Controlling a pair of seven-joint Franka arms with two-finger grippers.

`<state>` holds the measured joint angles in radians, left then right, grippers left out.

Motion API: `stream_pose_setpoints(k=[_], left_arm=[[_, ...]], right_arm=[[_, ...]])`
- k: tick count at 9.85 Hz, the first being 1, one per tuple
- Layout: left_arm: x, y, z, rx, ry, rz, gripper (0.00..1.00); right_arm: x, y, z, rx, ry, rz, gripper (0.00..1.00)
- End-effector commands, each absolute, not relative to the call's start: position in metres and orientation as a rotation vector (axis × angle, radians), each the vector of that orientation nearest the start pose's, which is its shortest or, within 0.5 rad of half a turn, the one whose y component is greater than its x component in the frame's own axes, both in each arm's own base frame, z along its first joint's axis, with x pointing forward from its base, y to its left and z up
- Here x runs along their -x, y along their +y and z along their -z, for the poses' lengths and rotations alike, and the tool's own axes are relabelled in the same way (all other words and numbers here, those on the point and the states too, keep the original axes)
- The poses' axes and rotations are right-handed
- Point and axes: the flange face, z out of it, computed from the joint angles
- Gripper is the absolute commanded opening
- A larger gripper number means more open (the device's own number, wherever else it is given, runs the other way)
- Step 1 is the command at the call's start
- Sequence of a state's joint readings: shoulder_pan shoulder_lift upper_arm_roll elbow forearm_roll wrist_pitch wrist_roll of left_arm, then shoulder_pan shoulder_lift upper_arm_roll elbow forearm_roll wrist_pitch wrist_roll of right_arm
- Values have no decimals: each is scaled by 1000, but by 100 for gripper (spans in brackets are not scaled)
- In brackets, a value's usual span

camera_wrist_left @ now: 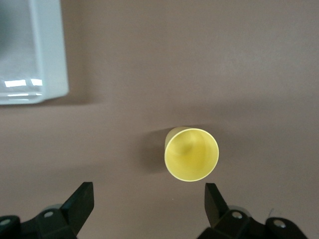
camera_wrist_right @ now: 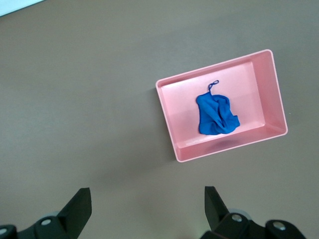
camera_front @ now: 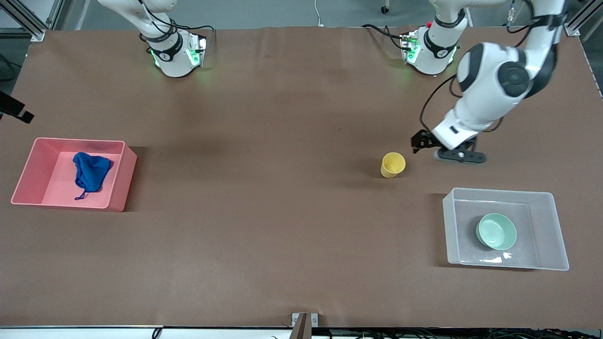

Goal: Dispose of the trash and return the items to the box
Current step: 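Withdraw the right gripper while the left gripper reaches the yellow cup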

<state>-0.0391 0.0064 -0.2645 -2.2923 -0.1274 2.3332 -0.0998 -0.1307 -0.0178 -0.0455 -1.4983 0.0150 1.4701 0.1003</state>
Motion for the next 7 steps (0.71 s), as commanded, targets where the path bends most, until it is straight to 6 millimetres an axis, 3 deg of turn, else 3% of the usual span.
stream_pose_setpoints(k=[1, 3, 5, 6, 7], left_arm=[[-493, -164, -291, 3209, 226, -60, 95], [-496, -170, -252, 3225, 240, -65, 89], [-494, -170, -233, 3214, 249, -94, 79], [-494, -171, -225, 3218, 239, -105, 65], [-494, -173, -222, 3225, 201, -88, 27]], right_arm=[[-532, -91, -650, 3129, 248, -60, 100], [-534, -84, -641, 3134, 239, -66, 100], [-536, -70, -641, 3135, 253, -65, 100], [-537, -62, -642, 3135, 254, -73, 100], [-536, -59, -642, 3133, 280, -75, 100]])
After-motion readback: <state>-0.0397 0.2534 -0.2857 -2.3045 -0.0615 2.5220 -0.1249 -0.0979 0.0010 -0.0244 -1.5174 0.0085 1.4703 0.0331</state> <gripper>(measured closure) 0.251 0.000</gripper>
